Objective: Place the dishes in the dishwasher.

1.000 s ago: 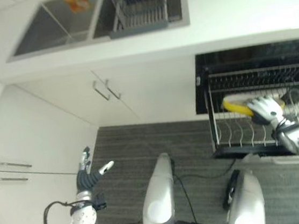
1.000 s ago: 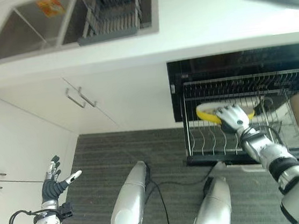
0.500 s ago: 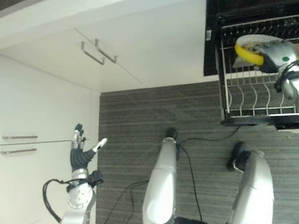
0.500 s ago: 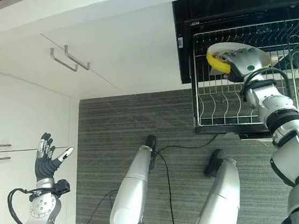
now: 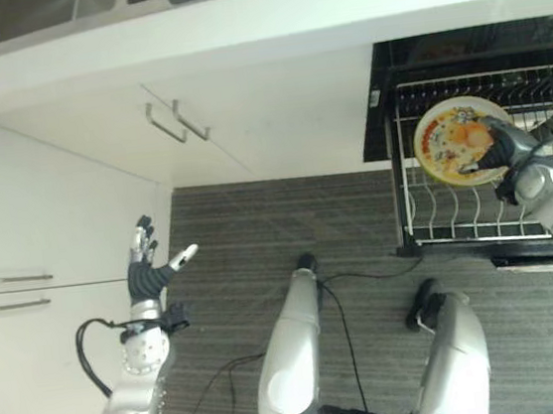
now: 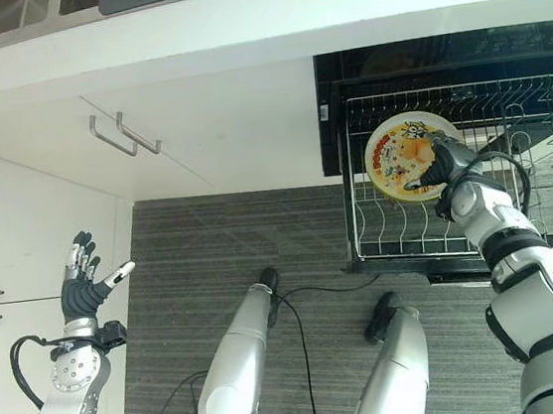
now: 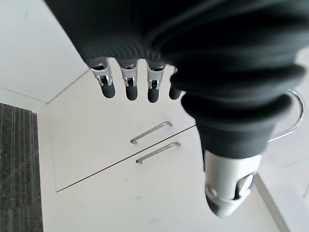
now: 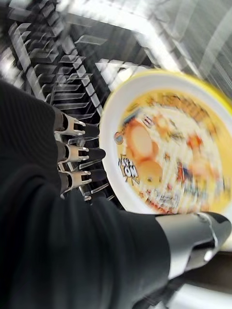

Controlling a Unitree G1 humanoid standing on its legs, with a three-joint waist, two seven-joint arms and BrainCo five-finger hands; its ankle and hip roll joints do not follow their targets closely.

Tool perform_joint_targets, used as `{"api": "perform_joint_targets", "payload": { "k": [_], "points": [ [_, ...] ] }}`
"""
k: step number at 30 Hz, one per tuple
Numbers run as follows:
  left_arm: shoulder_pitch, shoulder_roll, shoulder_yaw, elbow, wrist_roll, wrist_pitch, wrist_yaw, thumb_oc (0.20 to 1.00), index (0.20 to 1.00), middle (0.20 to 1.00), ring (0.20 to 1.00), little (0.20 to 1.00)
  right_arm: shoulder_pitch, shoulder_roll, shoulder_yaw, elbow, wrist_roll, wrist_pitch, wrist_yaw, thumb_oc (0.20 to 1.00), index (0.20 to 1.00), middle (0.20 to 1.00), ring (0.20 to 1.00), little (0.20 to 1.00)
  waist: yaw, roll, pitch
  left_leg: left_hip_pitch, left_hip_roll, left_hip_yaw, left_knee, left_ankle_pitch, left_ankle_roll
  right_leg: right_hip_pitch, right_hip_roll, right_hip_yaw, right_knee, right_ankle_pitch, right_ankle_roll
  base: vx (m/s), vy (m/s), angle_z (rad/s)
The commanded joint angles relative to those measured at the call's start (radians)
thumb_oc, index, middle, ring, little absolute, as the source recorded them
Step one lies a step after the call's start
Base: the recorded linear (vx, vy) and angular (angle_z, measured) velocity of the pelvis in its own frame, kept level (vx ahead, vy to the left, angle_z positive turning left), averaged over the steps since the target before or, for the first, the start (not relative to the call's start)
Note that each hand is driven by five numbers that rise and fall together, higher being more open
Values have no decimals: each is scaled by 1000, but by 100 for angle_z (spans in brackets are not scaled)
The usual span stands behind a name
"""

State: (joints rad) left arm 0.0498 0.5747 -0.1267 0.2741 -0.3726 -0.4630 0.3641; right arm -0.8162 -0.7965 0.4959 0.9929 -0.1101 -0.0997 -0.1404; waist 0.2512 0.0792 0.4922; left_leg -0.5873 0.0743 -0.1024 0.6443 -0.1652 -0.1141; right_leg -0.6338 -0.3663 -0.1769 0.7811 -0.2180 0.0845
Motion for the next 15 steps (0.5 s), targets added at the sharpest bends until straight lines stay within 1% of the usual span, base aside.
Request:
{"api": "perform_joint_targets", "payload": {
  "k": [1, 3, 5, 6, 7, 11, 13, 14, 15],
  "points": [
    [44, 24, 58, -43, 9, 11, 2, 1000, 1000, 1000, 1000, 1000, 41, 4, -68, -63, 278, 34, 77, 1000, 1000, 1000, 1000, 1000, -7, -11, -33, 31, 50, -8, -46, -16, 46, 91, 23, 20, -76, -8, 6, 49, 48, -10],
    [51, 17, 63, -49, 15, 18, 7, 1000, 1000, 1000, 1000, 1000, 77, 14, -127, -109, 382, 57, 102, 1000, 1000, 1000, 1000, 1000, -15, -18, -35, 50, 56, -3, -63, -12, 45, 110, 29, 18, -101, 0, 6, 47, 50, -12],
    [69, 4, 84, -67, 26, 29, 8, 1000, 1000, 1000, 1000, 1000, 153, 44, -229, -210, 503, 97, 121, 1000, 1000, 1000, 1000, 1000, -30, -34, -37, 91, 64, 8, -114, 2, 44, 151, 45, 14, -166, 22, 8, 51, 54, -11],
    [77, 1, 92, -86, 34, 45, 12, 1000, 1000, 1000, 1000, 1000, 192, 59, -268, -266, 558, 119, 122, 1000, 1000, 1000, 1000, 1000, -36, -44, -42, 110, 67, 12, -147, 15, 44, 169, 52, 10, -206, 39, 10, 47, 19, -4],
    [82, -2, 96, -92, 40, 48, 18, 1000, 1000, 1000, 1000, 1000, 228, 78, -306, -310, 625, 124, 132, 1000, 1000, 1000, 1000, 1000, -43, -54, -41, 131, 72, 17, -171, 22, 44, 191, 60, 6, -237, 50, 14, 43, -4, -12],
    [87, -23, 106, -98, 39, 77, 31, 1000, 1000, 1000, 1000, 1000, 352, 156, -426, -472, 744, 146, 110, 1000, 1000, 1000, 1000, 1000, -70, -89, -60, 192, 84, 42, -267, 57, 40, 263, 90, -12, -368, 98, 28, 34, -20, -15],
    [87, -31, 113, -90, 46, 76, 42, 1000, 1000, 1000, 1000, 1000, 414, 198, -471, -540, 791, 167, 106, 1000, 1000, 1000, 1000, 1000, -84, -107, -68, 221, 90, 54, -313, 72, 37, 302, 106, -18, -432, 118, 33, 33, -30, -6],
    [88, -36, 120, -89, 50, 78, 40, 1000, 1000, 1000, 1000, 1000, 446, 220, -488, -568, 856, 186, 100, 1000, 1000, 1000, 1000, 1000, -90, -117, -74, 237, 92, 61, -338, 79, 35, 325, 112, -23, -466, 130, 37, 46, -61, -19],
    [89, -42, 127, -88, 59, 79, 39, 1000, 1000, 1000, 1000, 1000, 492, 261, -520, -597, 931, 193, 94, 1000, 1000, 1000, 1000, 1000, -98, -133, -84, 263, 98, 70, -381, 92, 34, 361, 124, -31, -517, 146, 42, 53, -81, -16]
  ]
}}
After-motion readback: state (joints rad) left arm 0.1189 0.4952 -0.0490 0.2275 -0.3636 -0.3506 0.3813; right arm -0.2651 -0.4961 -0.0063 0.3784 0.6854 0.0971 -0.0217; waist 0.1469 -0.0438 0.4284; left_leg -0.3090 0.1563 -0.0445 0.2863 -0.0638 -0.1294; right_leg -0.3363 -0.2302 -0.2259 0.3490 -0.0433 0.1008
